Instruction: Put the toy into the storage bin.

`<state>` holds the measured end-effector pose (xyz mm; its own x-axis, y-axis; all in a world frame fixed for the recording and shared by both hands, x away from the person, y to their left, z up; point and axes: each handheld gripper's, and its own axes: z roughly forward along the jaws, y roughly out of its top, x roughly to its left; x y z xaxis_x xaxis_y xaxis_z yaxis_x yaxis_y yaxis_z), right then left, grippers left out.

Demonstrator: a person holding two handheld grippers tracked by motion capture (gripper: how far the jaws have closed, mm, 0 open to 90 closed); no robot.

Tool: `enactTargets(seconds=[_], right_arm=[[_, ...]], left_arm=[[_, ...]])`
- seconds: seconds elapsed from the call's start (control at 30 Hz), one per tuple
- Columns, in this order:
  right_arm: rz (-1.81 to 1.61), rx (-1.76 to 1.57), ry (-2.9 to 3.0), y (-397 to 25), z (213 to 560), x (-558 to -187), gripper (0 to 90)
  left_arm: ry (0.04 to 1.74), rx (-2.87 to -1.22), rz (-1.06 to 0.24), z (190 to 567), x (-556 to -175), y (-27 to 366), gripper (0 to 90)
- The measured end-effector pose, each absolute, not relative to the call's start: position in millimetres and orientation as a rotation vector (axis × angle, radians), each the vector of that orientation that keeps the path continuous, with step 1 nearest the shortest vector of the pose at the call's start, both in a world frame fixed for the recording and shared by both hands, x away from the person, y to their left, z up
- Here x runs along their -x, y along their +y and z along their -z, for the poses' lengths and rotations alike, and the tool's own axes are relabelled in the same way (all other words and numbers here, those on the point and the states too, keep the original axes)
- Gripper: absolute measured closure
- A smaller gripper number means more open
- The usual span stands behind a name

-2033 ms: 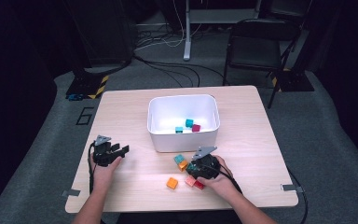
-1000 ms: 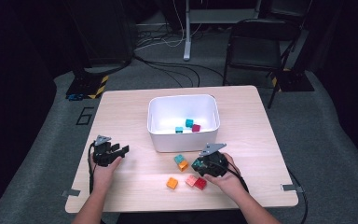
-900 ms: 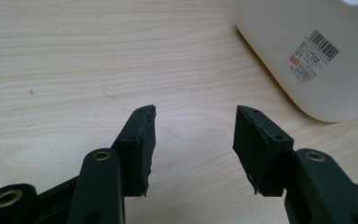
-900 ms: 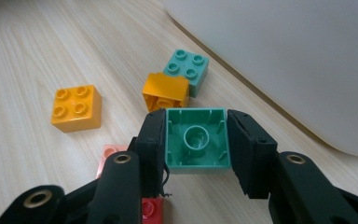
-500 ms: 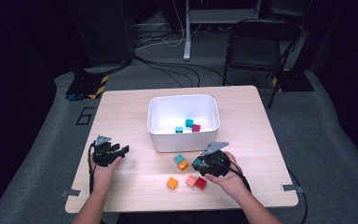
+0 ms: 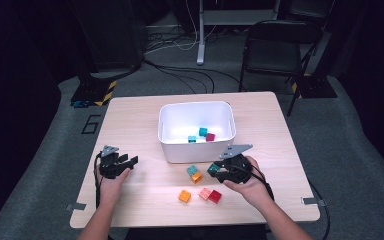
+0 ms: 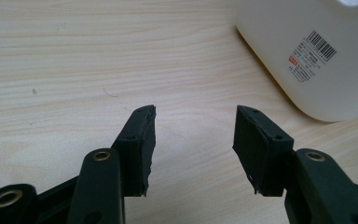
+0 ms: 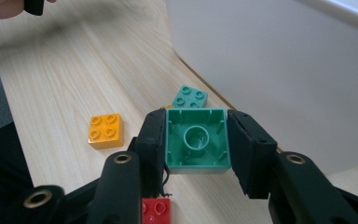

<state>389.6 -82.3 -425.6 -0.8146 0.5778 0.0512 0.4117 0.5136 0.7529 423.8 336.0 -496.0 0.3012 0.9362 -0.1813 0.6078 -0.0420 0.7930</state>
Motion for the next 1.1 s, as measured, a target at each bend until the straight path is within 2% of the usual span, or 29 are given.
enactTargets(seconds=[0.43,1.1], right_arm=[[-1.267,-0.833,2.547,-86,383,-395,58.5],[-1.301,-0.826,2.466,-85,340,-422,58.6]], left_arm=[[1.403,-1.744,-0.497,497,-425,337,48.3],[1.403,-1.742,-0.493,497,-425,337,48.3]])
